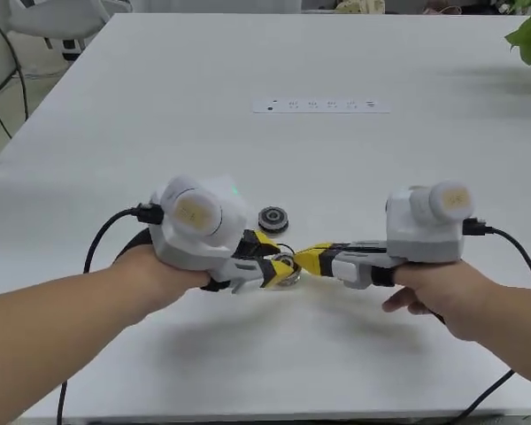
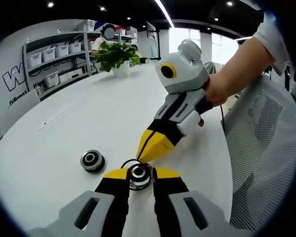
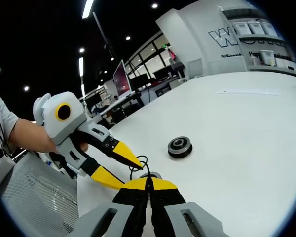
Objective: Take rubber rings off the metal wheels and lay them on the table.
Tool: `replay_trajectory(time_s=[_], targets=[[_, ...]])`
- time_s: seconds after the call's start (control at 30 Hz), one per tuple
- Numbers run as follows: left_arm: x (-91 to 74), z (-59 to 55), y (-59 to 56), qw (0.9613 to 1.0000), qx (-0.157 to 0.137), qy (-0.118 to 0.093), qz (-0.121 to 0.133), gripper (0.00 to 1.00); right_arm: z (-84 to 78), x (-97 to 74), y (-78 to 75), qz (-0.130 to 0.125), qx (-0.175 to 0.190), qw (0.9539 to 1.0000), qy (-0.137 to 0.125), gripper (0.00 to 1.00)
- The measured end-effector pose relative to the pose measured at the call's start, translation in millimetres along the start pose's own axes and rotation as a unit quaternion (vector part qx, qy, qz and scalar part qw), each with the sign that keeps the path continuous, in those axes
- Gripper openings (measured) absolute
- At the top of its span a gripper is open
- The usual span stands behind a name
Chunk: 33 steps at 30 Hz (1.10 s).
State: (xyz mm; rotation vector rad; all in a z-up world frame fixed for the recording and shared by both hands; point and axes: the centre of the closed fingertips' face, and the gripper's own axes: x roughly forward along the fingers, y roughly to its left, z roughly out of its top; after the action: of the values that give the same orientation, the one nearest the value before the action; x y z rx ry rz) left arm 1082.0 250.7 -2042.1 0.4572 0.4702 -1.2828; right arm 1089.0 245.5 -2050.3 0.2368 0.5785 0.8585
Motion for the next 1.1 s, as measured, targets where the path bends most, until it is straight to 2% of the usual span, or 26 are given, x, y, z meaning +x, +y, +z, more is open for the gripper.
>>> replay_trajectory(time_s=[0.13,0.6,1.1], targets=[[-8.1,3.7,-2.0,1.0,0.002,-0.008,-0.002,0.17,1.9,-0.3,3.5,0.003,0.0,1.0,-0.002,0.0],[-36.1,16.5,4.7,0.9988,-0.016,-0.043,0.017,0.29,9.1,0.0,9.4,0.012,-0.001,0.9999,-0.007,0.0],[-64.6,13.9,13.7,0.997,-0.031,-0.058,0.041,0.42,19.5,7.9,16.1,0.02,-0.008,0.9998,-0.005,0.0]])
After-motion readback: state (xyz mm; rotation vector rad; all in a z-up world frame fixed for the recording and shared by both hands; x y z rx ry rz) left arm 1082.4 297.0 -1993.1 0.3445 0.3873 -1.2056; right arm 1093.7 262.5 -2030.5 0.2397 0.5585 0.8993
